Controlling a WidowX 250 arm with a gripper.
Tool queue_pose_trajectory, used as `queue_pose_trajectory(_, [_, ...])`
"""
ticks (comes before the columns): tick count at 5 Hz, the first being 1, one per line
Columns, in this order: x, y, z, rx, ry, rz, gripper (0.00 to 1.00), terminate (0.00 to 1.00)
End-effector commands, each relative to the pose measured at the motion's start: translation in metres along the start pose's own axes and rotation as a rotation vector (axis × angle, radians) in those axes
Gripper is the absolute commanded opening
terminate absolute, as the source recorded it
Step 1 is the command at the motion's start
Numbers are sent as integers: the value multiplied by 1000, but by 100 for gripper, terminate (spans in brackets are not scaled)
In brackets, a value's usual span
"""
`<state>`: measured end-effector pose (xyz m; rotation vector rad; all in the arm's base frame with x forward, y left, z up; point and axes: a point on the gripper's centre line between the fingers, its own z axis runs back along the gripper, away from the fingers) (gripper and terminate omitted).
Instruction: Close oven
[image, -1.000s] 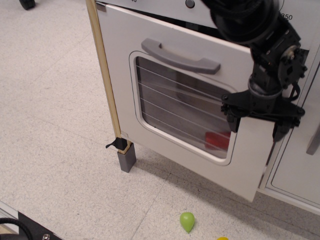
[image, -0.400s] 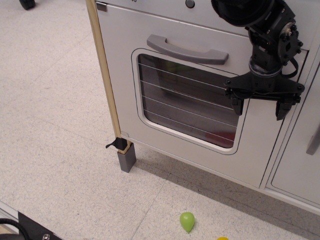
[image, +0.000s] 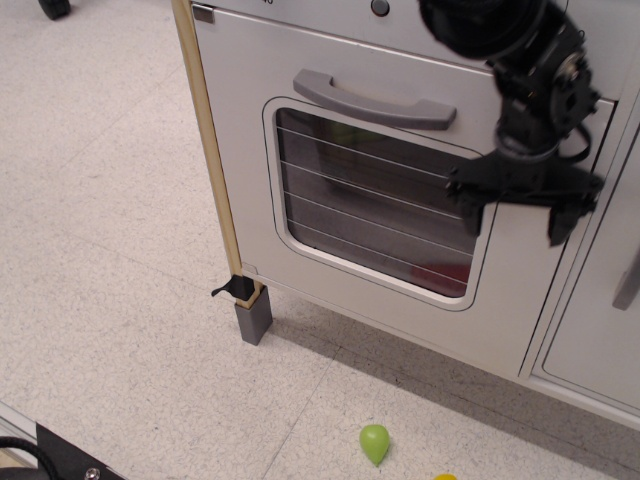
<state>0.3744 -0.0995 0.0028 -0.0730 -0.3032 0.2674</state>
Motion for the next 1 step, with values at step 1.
queue_pose_trajectory(1, [-9,14,43,-37,-15,-42,100,100])
